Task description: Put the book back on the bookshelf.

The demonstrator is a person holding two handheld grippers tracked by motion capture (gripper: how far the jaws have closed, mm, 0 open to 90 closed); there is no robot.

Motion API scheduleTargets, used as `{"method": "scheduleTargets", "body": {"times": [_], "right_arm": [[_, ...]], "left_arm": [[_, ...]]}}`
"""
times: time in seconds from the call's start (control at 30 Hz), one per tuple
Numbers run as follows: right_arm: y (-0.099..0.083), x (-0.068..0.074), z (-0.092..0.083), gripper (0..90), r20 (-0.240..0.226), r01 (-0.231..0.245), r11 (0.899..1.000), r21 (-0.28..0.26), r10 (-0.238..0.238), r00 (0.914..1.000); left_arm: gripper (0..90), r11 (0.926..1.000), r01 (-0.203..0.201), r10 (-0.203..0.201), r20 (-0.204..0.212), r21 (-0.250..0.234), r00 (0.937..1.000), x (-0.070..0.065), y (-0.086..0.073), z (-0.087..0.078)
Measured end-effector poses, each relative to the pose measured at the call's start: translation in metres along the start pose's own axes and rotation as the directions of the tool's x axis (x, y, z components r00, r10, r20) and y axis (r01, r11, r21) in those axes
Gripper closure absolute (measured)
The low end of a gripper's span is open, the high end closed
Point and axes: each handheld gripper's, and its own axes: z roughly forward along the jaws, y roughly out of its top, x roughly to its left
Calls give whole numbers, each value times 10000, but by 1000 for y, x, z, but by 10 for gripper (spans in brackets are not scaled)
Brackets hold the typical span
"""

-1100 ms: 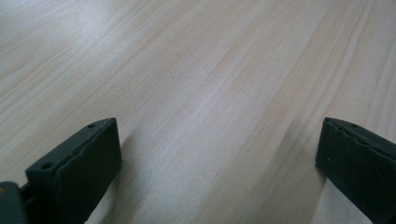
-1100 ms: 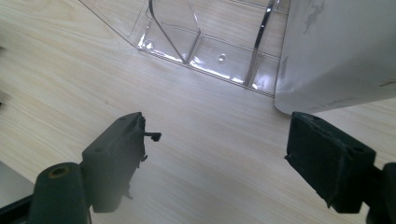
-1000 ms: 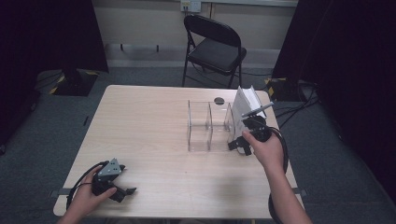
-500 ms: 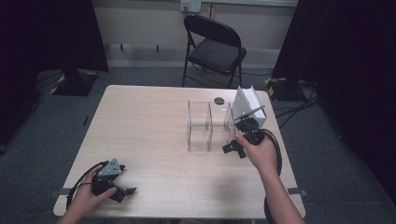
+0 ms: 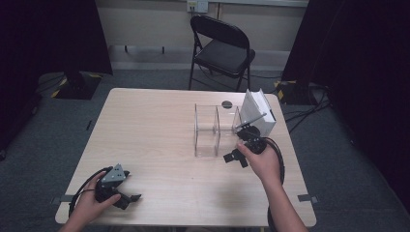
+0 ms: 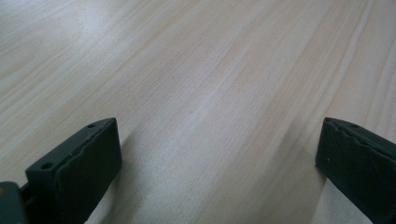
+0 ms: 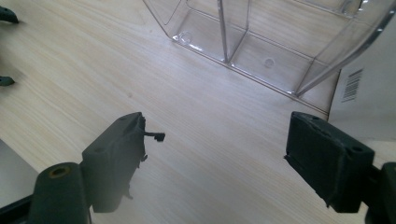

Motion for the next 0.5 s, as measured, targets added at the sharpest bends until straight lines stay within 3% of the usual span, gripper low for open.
{"method": "scheduleTargets", "body": {"times": [0.5], "right_arm": [[0, 14, 14, 190, -249, 429, 9989, 165, -425, 9988]], "left_arm": [[0, 10000, -14, 14, 7, 19, 10000, 0, 0, 0]]}}
